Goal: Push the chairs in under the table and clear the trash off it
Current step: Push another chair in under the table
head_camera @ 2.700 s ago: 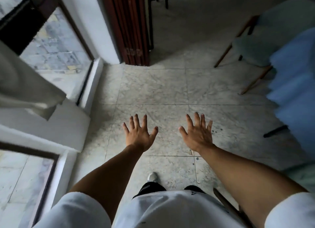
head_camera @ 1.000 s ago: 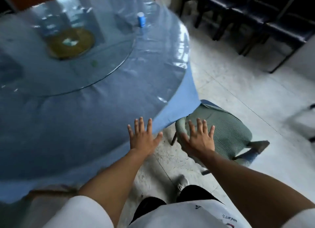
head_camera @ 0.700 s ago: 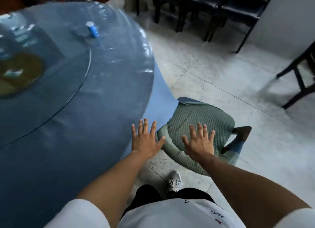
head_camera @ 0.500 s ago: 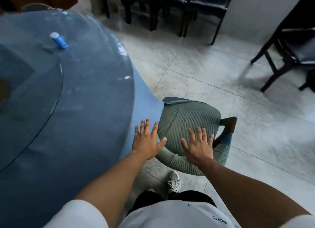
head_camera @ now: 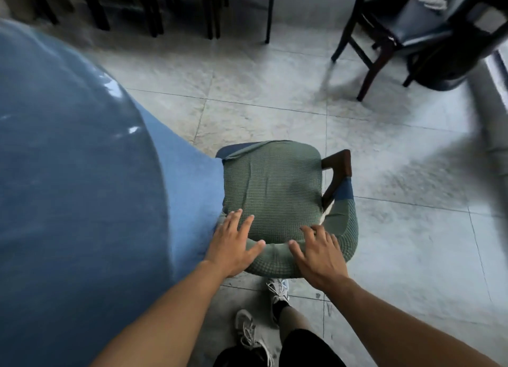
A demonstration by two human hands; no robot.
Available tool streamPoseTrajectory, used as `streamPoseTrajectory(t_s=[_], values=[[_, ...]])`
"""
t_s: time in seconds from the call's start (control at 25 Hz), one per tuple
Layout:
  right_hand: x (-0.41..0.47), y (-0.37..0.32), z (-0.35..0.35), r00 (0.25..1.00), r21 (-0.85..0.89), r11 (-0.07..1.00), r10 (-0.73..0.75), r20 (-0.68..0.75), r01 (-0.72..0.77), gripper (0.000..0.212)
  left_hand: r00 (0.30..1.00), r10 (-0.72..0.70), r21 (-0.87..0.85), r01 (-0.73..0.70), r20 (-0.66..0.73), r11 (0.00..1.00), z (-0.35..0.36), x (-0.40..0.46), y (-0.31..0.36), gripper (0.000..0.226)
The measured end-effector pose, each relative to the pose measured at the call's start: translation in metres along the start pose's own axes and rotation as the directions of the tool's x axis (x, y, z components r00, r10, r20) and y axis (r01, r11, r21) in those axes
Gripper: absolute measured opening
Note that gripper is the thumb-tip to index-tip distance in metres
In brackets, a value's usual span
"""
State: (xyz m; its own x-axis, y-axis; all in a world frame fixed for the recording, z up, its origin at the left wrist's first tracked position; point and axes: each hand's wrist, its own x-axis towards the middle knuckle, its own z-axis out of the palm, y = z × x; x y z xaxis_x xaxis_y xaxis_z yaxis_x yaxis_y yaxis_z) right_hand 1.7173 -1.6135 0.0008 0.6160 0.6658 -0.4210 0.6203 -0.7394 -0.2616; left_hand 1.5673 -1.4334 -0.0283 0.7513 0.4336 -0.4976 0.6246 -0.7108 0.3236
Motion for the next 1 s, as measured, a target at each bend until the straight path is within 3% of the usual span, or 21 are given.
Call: streamPoseTrajectory(t_s=[0.12,0.44,0.8,1.0], values=[[0.002,0.003,0.004,0.999,0.020,1.000,0.003,-0.038,-0.003,0.072,0.999,0.042,-0.081,-0.041,0.009,0.996,0.013,0.006,0.002,0.087],[0.002,0.005,0.010,0.993,-0.012,0.999,-0.045,-0.107,0.044,0.062,0.995,0.077,-0.019,-0.079,-0.062,0.997,0.025,0.004,0.004,0.064],[-0.003,0.065,0.002,0.963,-0.047,0.969,-0.246,-0.107,0.242,0.053,0.985,-0.150,-0.150,0.137,-0.082,0.979,0.055,-0.017,0.066,0.083],[0.005,0.146,-0.020,0.883,-0.104,0.885,-0.462,-0.084,0.453,0.049,0.936,-0.336,-0.263,0.300,-0.105,0.917,0.093,-0.025,0.154,0.066]])
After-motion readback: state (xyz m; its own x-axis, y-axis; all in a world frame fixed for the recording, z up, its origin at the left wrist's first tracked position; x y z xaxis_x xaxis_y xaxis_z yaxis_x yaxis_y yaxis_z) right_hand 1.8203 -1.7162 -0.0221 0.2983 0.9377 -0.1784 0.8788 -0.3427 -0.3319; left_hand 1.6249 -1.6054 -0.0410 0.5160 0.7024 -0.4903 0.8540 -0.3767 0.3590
